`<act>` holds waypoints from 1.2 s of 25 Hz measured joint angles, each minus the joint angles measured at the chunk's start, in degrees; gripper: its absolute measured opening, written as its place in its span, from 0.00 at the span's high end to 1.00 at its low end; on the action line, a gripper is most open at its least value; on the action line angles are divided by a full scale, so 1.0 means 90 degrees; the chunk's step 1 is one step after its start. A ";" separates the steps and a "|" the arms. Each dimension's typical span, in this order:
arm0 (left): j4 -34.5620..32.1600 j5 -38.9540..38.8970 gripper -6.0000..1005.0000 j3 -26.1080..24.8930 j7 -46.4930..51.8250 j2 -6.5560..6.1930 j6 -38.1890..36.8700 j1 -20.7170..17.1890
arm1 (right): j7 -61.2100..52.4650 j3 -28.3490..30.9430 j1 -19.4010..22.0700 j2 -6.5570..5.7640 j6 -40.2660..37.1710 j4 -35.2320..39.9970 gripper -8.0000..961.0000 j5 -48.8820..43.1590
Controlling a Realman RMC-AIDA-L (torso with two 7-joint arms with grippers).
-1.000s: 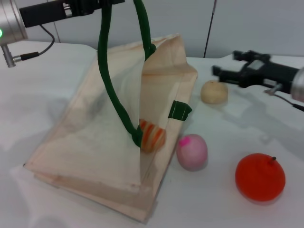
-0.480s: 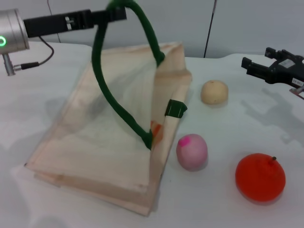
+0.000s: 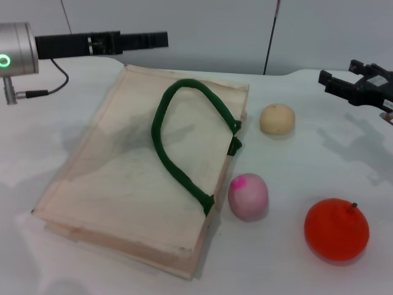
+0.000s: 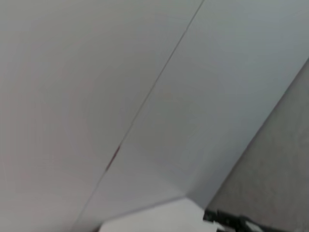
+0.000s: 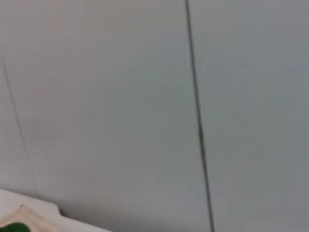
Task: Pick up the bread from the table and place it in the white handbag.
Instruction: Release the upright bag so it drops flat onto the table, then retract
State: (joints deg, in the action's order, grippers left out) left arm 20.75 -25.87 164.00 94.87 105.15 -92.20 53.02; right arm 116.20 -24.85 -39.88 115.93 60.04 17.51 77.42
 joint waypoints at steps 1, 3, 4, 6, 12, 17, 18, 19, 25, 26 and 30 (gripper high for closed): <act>0.0000 -0.0114 0.25 0.0000 -0.0132 0.0024 0.0001 -0.0011 | 0.0014 0.0060 0.0021 0.0000 -0.0002 0.0000 0.07 0.0001; 0.0000 -0.0405 0.25 0.0000 -0.0468 0.0087 -0.0003 -0.0057 | 0.0208 0.0314 0.0076 0.0005 0.0025 -0.0012 0.07 0.0006; 0.0000 -0.0680 0.25 0.0000 -0.0789 0.0141 -0.0020 -0.0119 | 0.0413 0.0476 0.0096 0.0013 0.0043 -0.0055 0.07 0.0013; -0.0009 -0.1272 0.25 0.0000 -0.1468 0.0279 -0.0065 -0.0297 | 0.0966 0.0868 0.0118 0.0031 0.0094 -0.0269 0.07 0.0064; -0.0028 -0.3155 0.26 0.0001 -0.3755 0.0796 -0.0099 -0.0908 | 0.2748 0.1600 0.0248 0.0036 0.0462 -0.0989 0.07 0.0837; -0.0316 -0.4178 0.26 -0.0080 -0.6006 0.1253 0.0066 -0.1336 | 0.3270 0.1704 0.0302 0.0041 0.0537 -0.1243 0.07 0.1468; -0.0594 -0.4396 0.26 -0.0148 -0.6338 0.1254 0.0155 -0.1404 | 0.3329 0.1707 0.0315 0.0044 0.0544 -0.1279 0.07 0.1628; -0.0857 -0.4586 0.26 -0.0220 -0.6594 0.1254 0.0248 -0.1462 | 0.3406 0.1708 0.0330 0.0046 0.0559 -0.1329 0.07 0.1800; -0.2174 -0.5878 0.26 -0.0791 -0.7614 0.1259 0.1005 -0.1626 | 0.4317 0.1712 0.0437 0.0060 0.0913 -0.1878 0.07 0.3336; -0.2272 -0.5965 0.26 -0.0826 -0.7662 0.1257 0.1129 -0.1627 | 0.4369 0.1712 0.0438 0.0063 0.0939 -0.1934 0.07 0.3519; -0.2602 -0.6098 0.26 -0.0942 -0.7677 0.1252 0.1632 -0.1594 | 0.4406 0.1715 0.0438 0.0071 0.0921 -0.1987 0.07 0.3823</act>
State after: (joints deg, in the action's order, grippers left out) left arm -2.67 -80.76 155.52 25.78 116.43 -77.51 38.67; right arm 155.86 -9.42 -35.94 116.56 68.32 -0.38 111.82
